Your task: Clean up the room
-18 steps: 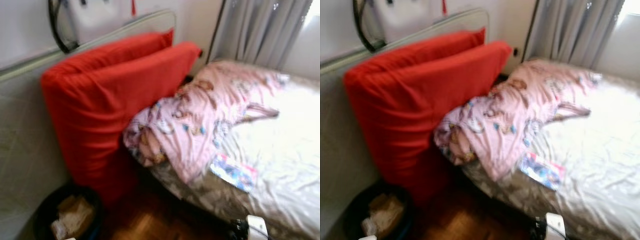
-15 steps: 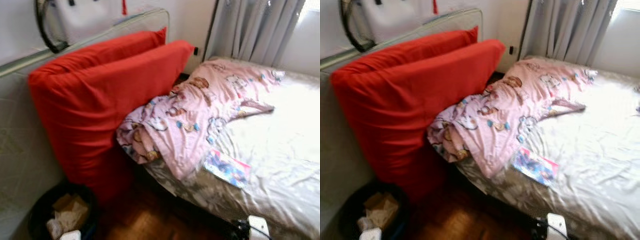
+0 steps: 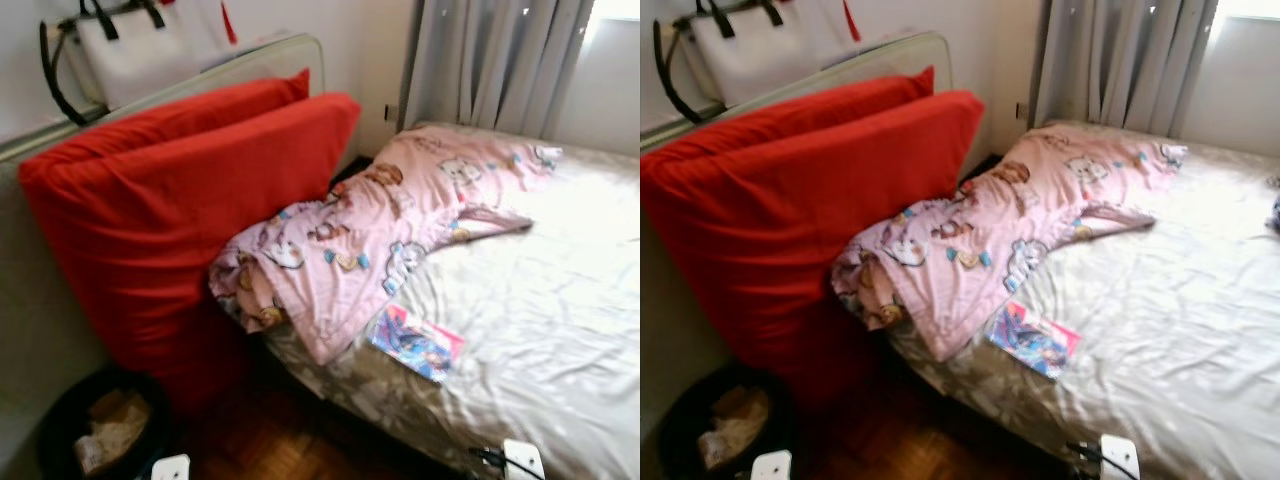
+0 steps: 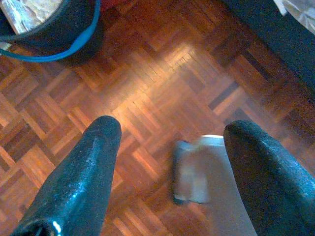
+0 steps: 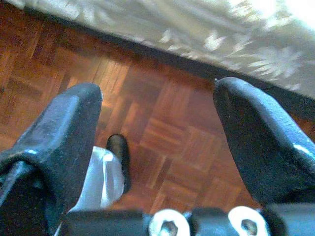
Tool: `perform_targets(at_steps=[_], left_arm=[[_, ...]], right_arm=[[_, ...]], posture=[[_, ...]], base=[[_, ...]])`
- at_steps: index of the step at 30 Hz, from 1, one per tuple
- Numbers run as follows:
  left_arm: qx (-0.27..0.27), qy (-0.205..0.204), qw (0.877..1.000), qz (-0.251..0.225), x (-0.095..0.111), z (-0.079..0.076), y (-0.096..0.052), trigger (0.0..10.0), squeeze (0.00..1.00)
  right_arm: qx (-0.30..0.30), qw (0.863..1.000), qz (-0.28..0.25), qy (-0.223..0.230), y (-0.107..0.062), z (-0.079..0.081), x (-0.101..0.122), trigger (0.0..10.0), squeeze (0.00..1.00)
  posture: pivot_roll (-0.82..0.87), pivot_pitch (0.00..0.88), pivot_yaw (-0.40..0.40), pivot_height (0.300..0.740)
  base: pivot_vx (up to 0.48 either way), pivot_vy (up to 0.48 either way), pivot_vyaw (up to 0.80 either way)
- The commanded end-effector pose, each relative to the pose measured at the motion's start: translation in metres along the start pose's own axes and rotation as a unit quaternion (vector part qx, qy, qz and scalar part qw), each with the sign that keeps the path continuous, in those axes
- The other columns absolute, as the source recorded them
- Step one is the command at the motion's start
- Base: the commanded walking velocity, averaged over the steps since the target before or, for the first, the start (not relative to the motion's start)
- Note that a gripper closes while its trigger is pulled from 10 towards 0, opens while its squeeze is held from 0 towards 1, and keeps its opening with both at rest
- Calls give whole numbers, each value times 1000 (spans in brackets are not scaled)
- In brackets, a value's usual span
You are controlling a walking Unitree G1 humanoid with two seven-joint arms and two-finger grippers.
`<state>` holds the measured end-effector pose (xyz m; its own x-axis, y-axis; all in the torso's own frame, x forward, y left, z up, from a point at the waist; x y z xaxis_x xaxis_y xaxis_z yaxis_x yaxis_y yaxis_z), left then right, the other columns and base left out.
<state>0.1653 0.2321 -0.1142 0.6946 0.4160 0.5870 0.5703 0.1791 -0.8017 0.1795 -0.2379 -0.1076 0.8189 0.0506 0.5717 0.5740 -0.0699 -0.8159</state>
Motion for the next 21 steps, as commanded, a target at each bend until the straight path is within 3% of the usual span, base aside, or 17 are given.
perform_targets(at_steps=[1,7,10,15,21], left_arm=[[8,7,1000,0,4,12,-1,10000,0],[17,6,1000,-1,7,34,-5,10000,0],[18,5,1000,0,7,36,-5,10000,0],[18,3,1000,0,7,35,-5,10000,0],[9,7,1000,5,1,16,-2,10000,0]], right_arm=[[0,1000,4,10,0,2,-3,10000,0],[1,1000,5,8,0,3,-3,10000,0],[-1,1000,4,10,0,2,-2,10000,0],[-1,1000,4,13,0,3,-2,10000,0],[-1,1000,1,14,1,2,0,10000,0]], posture=[[-42,0,4,740],[-50,0,8,740],[-50,0,8,740],[-49,0,7,740],[-46,0,4,740]], base=[[0,-330,-719],[0,-332,-705],[0,-333,-644],[0,-333,-530],[0,-333,-629]])
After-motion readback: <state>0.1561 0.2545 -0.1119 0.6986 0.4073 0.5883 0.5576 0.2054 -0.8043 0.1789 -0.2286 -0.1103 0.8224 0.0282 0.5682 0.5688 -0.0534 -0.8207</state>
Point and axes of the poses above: a point about 5 cm out from each wrist's last joint towards the gripper, its own y axis pointing out of the wrist towards the gripper, its own x axis along the axis of the wrist's last joint, z = x × y, the point moved 3 cm from there along y, pointing out of the wrist towards the gripper, and after that the axes turned 15 degrees about -y, right-handed, at the moved point
